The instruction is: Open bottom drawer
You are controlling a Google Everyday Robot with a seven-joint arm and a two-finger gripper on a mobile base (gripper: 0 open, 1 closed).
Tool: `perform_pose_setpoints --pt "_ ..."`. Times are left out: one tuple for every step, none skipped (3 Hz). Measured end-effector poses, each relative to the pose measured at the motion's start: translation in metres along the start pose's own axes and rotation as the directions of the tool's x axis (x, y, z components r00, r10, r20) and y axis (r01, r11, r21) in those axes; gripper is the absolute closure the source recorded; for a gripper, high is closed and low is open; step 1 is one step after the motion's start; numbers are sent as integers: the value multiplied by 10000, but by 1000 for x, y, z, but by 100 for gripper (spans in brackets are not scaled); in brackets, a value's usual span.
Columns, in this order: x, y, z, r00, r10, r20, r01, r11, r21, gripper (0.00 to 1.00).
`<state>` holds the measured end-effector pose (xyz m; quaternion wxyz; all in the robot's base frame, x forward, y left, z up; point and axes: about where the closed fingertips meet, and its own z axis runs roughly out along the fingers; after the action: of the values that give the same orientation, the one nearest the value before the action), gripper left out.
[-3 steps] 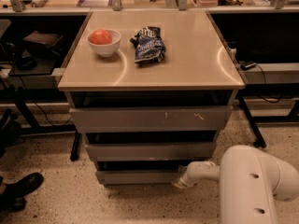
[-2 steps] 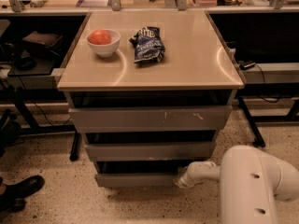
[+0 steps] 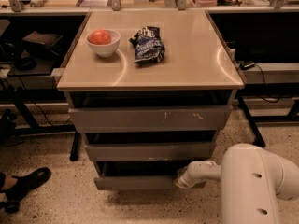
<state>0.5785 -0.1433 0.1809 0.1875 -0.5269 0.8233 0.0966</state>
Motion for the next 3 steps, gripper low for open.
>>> perform_pose_setpoints --pt "0 0 0 10000 -2 -1 2 10000 0 100" --pt "-5 4 0 9998 -177 -117 177 9998 -2 100" --pt "-3 2 -5 9998 -172 -109 174 9998 121 100"
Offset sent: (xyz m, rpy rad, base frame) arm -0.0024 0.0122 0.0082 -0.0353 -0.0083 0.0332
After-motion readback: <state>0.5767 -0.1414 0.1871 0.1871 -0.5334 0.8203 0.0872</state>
